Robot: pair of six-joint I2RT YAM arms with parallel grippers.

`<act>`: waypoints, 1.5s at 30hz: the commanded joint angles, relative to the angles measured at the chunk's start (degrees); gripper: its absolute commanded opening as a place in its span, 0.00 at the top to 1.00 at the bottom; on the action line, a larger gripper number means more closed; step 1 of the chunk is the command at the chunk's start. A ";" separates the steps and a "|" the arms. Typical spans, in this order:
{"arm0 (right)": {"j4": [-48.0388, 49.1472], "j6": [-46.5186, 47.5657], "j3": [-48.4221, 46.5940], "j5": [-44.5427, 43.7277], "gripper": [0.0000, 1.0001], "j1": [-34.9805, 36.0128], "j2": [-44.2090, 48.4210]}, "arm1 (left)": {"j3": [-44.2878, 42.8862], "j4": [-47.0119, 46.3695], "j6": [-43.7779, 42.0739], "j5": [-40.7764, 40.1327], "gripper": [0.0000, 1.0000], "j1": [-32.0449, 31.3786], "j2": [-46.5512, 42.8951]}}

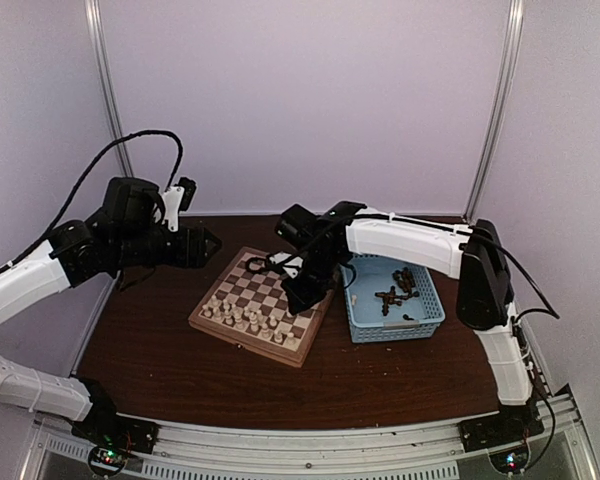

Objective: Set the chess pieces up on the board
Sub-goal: Place the chess piece on the chessboard.

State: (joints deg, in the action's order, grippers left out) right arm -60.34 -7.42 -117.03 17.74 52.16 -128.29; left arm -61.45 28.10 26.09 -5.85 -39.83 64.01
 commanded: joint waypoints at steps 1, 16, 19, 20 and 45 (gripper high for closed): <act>-1.13 0.56 -2.49 -1.41 1.00 0.57 -2.27 | 0.61 -0.31 -1.19 -1.55 0.34 0.20 -1.21; -3.23 0.56 -6.69 -1.39 0.99 1.63 -6.66 | 1.25 0.05 -1.11 -1.93 0.33 0.20 -1.21; -3.81 0.63 -7.04 -1.88 0.99 1.70 -7.11 | 1.25 0.11 -1.15 -1.84 0.34 0.20 -1.32; -3.99 0.65 -7.07 -2.04 0.99 1.71 -7.21 | 1.25 0.09 -1.13 -1.90 0.34 0.20 -1.34; -5.21 0.74 -10.47 -1.59 0.89 2.01 -9.14 | 1.25 0.47 -1.17 -2.15 0.33 0.20 -0.99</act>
State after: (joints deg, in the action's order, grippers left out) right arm -65.06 -7.18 -125.47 16.64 53.67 -136.77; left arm -60.38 28.91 25.58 -7.33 -39.83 63.31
